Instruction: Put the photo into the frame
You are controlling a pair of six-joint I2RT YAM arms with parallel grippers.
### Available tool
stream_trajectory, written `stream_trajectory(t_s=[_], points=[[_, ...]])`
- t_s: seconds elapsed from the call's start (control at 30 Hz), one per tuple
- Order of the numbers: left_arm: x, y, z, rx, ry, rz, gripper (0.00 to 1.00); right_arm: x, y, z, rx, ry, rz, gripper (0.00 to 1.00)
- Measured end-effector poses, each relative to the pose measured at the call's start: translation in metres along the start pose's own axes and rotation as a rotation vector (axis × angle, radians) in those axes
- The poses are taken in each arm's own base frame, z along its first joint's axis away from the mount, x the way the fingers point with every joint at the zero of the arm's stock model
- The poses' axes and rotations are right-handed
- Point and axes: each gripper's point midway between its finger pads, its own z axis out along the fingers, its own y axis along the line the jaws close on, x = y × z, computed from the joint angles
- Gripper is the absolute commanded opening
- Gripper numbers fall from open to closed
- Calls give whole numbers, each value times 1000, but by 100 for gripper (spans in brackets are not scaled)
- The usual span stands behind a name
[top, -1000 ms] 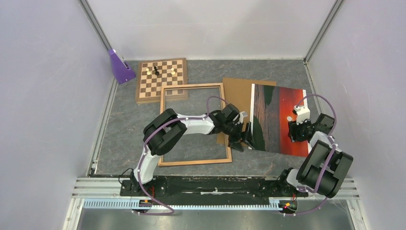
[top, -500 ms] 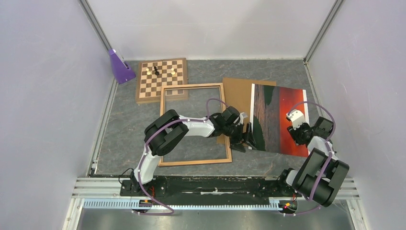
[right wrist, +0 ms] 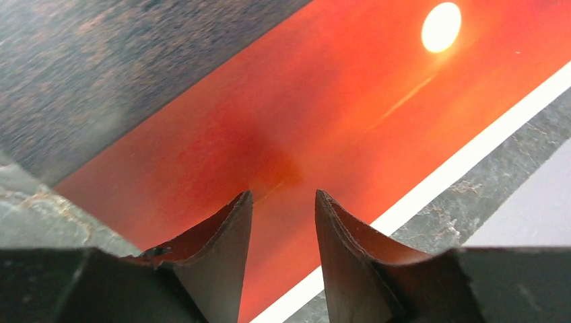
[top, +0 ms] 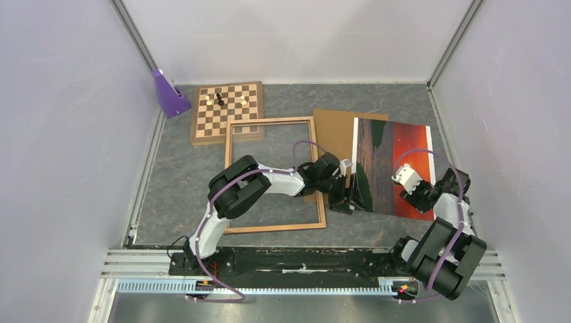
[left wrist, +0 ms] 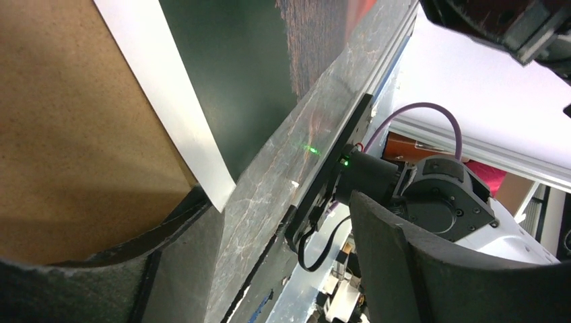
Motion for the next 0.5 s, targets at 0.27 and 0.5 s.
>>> stream_trajectory(t_s=[0.27, 0.5], points=[[-4, 3, 7, -7, -5, -1, 56, 1, 19, -9, -104, 2, -29, 44], [-5, 11, 11, -26, -11, -9, 38, 2, 25, -12, -133, -4, -19, 43]])
